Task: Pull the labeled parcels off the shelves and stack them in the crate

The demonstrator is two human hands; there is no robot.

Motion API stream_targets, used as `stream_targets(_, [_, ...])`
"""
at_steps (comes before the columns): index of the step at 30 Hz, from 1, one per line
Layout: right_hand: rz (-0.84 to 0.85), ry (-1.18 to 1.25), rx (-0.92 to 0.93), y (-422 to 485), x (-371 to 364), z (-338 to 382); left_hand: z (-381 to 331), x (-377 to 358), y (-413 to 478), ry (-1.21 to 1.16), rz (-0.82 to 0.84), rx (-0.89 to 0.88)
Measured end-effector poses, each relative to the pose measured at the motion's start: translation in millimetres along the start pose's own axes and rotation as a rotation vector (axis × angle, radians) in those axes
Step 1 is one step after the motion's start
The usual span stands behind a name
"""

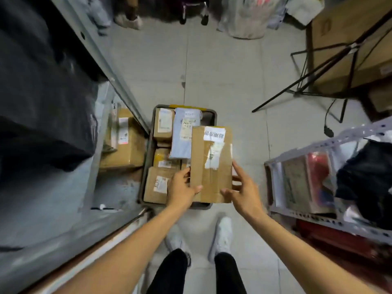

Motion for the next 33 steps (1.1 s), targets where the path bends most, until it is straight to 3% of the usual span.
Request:
stream_targets(7, [0.000,-0.031,-0.209,54,-30,-178,128,-97,72,0.148,-0.020,0.117])
stream_targets(14, [-0.002,-0.045,-0.325,99,-47,-265,181,-146,119,0.254,-0.070,0.142])
stream_targets(19, [-0.052,-0.023,-0.332,122,-63,-285,198,-156,146,0.390,-0.097,0.142])
stream_targets(25, [-0.045,-0.124,-0.358,134,-69,-281,196,-158,151,0.505,0.000,0.173])
stream_targets(33, [0.110,-0.425,-0.414,123,-58,-230,158,-118,141,0.553,0.060,0.175])
Point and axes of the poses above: each hand's wrist, its own y-axis towards the middle knuckle, its own x-axis out of the back of the hand, z = x × y, the point moved 2 cm from there along y, towards the middle knuckle, and after that the axes turned 11 degrees about y, right-handed, at the moved point
